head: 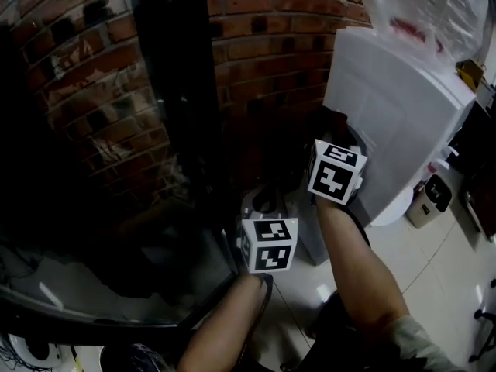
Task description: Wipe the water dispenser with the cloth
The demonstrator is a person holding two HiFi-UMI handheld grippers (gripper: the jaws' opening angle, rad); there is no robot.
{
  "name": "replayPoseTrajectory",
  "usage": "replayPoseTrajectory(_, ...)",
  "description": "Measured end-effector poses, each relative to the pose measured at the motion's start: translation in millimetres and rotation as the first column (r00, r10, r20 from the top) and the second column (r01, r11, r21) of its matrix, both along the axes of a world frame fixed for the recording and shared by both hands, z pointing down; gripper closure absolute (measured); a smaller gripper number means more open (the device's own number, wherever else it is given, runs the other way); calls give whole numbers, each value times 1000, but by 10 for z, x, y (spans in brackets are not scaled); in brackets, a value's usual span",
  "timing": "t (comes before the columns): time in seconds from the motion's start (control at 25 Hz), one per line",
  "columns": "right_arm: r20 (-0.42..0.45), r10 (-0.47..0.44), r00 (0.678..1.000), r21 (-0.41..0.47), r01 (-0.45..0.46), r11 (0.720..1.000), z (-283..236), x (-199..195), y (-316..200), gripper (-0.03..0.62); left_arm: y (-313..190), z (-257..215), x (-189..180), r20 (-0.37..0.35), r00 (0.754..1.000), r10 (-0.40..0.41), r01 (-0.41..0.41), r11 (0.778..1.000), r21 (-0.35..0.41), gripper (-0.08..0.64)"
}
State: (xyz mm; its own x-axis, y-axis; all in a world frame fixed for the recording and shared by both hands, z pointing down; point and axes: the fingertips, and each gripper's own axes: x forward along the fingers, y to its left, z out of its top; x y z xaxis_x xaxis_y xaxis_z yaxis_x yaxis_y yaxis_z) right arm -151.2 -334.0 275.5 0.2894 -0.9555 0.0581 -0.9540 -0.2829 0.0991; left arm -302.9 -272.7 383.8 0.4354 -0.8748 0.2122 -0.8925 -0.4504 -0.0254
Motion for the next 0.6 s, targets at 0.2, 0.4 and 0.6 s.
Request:
replayPoseTrajectory(0.2,35,-1,999,-61,3,998,495,1,-17,541,-58,259,-4,42,999,-2,3,999,-33,560)
replayPoseTrajectory(0.4,69,7,998,-133,2,991,1109,24,2,541,-141,541,-28,48,999,-12,15,998,-59,560)
replayPoseTrajectory(0.6,102,6,995,-171,12,985,1582,44,51,541,-178,812,76,49,999,6,-2,996,-89,560)
